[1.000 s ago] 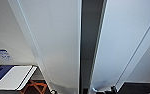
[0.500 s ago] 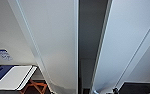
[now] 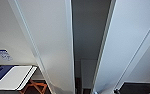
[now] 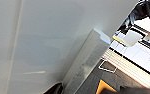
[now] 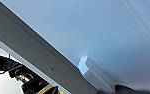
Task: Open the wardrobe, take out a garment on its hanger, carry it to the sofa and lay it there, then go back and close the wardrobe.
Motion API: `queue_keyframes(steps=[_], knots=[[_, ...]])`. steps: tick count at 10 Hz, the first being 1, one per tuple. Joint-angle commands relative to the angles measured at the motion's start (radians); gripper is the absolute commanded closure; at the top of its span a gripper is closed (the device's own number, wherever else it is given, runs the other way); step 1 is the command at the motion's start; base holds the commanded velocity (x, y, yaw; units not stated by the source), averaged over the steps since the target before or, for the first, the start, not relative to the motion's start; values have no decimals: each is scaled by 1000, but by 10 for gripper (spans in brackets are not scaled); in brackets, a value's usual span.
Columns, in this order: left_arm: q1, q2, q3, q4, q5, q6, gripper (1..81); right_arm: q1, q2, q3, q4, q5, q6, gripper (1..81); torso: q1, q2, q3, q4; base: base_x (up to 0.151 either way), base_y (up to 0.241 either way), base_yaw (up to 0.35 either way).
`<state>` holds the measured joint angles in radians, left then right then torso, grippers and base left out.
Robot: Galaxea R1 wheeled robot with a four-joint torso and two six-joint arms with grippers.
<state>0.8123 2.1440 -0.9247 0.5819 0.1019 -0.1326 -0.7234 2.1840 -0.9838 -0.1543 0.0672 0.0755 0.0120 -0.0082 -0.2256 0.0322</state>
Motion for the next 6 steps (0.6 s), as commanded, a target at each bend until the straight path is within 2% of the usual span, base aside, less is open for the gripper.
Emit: queue_keyframes(steps=[1,2,3,4,5,6], knots=[[-60,5,152,-2,-37,-2,10,71,-8,104,-22,-55,12,10,0,0,41,0,0,0,0],[-60,4,152,-1,-37,-2,10,61,-8,104,-24,-53,12,10,0,0,71,0,0,0,0],[-60,4,152,-2,-37,-2,10,46,-7,105,-33,-53,10,10,0,0,8,0,0,0,0],[-58,4,152,-1,-36,-1,10,37,-7,110,-62,-53,10,10,0,0,19,0,0,0,0],[-49,5,152,1,-36,2,10,32,-5,126,-138,-58,13,10,0,0,25,0,0,0,0],[-40,2,152,1,-36,4,10,20,-7,128,-165,-92,18,10,0,0,26,0,0,0,0]])
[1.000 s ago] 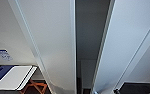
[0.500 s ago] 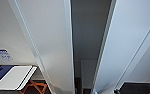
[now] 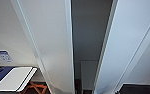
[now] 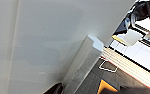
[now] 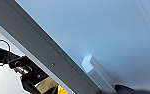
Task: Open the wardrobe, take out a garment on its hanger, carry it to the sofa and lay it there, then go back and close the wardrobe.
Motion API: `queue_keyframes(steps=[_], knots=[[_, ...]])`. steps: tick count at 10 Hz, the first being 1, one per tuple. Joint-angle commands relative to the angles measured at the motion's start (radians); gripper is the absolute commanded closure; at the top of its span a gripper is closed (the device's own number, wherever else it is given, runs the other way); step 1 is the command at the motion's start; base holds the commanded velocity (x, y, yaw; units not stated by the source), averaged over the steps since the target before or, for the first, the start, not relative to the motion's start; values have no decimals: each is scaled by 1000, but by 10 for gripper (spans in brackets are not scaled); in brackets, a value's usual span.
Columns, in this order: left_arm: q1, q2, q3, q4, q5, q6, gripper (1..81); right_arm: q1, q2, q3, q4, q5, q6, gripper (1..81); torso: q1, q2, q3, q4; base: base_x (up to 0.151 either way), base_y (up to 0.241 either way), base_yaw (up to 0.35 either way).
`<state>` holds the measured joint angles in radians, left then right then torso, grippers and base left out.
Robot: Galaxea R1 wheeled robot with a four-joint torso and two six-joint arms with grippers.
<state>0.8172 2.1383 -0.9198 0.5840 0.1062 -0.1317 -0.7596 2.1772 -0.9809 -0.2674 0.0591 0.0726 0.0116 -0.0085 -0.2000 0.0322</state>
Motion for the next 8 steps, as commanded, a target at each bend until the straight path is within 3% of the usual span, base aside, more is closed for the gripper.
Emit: queue_keyframes(steps=[1,4,8], knots=[[-34,6,147,0,-39,4,10,45,0,124,-59,-90,15,10,0,0,0,0,0,0,0],[-7,-12,159,8,-31,15,10,15,-12,133,-125,-119,15,10,0,0,0,0,0,0,0],[38,-58,180,31,-34,15,10,-14,-41,148,-150,-117,13,10,0,0,1,0,0,0,0]])
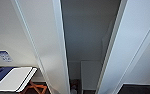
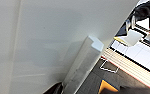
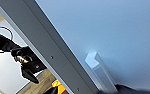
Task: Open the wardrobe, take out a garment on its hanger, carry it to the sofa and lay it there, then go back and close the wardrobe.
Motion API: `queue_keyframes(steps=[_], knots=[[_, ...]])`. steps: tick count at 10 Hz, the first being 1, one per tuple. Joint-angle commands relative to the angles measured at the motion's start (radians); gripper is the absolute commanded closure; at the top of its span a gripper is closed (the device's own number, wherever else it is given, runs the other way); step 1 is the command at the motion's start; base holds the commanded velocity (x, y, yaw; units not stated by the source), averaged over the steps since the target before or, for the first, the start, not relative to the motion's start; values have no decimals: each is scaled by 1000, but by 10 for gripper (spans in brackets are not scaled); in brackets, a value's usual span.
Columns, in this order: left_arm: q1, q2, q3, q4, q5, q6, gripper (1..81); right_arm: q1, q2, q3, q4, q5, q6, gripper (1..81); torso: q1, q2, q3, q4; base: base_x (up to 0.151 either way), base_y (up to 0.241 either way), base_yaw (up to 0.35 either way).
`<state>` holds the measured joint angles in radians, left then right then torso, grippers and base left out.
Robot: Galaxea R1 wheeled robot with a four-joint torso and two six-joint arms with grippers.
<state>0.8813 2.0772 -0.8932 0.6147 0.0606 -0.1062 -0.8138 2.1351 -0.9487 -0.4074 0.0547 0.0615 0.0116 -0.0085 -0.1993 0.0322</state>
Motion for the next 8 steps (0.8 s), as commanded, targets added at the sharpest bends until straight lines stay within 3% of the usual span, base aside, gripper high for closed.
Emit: queue_keyframes(steps=[1,8], knots=[[-20,-5,154,0,7,-10,10,37,-2,117,-13,-113,24,10,0,0,0,0,0,0,0],[26,20,177,13,54,-9,10,-8,-28,170,-24,-116,24,10,0,0,1,0,0,0,0]])
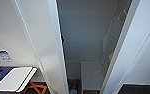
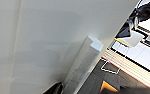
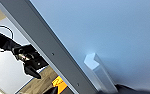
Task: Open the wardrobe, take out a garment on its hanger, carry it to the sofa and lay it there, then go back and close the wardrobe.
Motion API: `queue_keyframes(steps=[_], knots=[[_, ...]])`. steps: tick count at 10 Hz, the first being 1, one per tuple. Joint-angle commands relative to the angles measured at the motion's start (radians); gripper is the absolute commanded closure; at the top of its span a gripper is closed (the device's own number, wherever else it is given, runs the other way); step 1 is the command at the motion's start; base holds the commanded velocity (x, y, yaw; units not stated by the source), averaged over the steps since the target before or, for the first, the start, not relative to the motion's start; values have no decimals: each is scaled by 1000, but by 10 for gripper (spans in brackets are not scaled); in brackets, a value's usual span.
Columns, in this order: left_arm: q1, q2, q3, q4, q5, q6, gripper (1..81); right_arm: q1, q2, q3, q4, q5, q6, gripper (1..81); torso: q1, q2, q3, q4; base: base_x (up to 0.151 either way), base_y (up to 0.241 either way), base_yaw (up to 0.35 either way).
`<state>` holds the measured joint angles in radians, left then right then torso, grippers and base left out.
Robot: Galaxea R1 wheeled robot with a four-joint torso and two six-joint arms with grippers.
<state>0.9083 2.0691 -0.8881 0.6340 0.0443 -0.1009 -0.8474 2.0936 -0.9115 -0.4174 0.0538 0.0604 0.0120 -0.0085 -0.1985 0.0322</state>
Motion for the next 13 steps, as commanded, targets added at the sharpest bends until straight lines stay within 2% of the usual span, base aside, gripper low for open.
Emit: queue_keyframes(steps=[1,9,13], knots=[[5,37,173,-5,80,-14,10,18,12,137,-15,-115,25,10,0,0,0,0,0,0,0],[16,34,173,6,74,-16,10,15,7,137,-14,-112,25,10,0,0,0,0,0,0,0],[14,36,173,6,75,-16,10,14,-1,143,-14,-112,25,10,1,0,0,0,-78,0,0]])
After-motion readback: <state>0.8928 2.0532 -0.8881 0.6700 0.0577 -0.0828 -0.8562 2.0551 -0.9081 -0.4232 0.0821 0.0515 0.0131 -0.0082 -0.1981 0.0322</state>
